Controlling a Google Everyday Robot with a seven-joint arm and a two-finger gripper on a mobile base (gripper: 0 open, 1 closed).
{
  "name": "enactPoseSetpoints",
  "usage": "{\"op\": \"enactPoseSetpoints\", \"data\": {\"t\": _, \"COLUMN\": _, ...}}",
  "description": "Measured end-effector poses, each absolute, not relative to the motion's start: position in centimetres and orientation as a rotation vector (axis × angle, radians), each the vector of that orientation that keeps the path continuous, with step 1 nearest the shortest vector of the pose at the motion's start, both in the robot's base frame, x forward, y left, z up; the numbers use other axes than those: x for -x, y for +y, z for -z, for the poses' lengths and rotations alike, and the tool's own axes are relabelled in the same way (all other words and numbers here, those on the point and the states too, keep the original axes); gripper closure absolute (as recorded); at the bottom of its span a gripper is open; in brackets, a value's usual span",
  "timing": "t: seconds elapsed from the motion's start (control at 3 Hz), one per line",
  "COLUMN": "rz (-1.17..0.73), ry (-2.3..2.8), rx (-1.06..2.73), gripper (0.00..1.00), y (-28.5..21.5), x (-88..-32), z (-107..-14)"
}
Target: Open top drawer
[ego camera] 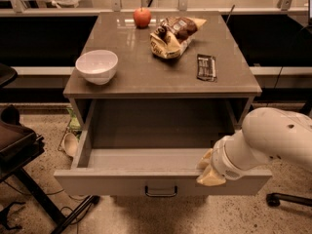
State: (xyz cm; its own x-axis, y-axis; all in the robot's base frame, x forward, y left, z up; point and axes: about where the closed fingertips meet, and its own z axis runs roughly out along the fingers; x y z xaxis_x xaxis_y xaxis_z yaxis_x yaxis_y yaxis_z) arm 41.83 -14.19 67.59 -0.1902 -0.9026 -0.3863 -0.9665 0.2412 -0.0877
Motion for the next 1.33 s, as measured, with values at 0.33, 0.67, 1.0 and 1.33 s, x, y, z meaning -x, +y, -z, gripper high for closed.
{"op": "enactPoseSetpoints", "data": {"t": 0.33, "rz": -0.246, "ry": 2.162, "rx": 1.723, "gripper": 0.61, "y": -14.13, "x": -41.79, "z": -67.63}}
{"op": "enactPoseSetpoints", "data": {"t": 0.67, "rz": -0.244, "ry": 2.16, "rx": 1.727, "gripper": 0.29, "y": -14.03, "x": -41.74, "z": -67.69}}
{"op": "enactPoseSetpoints", "data": {"t": 1.0, "rz": -0.243, "ry": 2.158, "rx": 1.73, "gripper": 0.06, "y": -13.98, "x": -41.71, "z": -67.73}}
{"op": "enactPoseSetpoints", "data": {"t": 1.33, "rz": -0.242, "ry": 2.157, "rx": 1.732, "gripper": 0.0, "y": -13.94, "x": -41.68, "z": -67.75}}
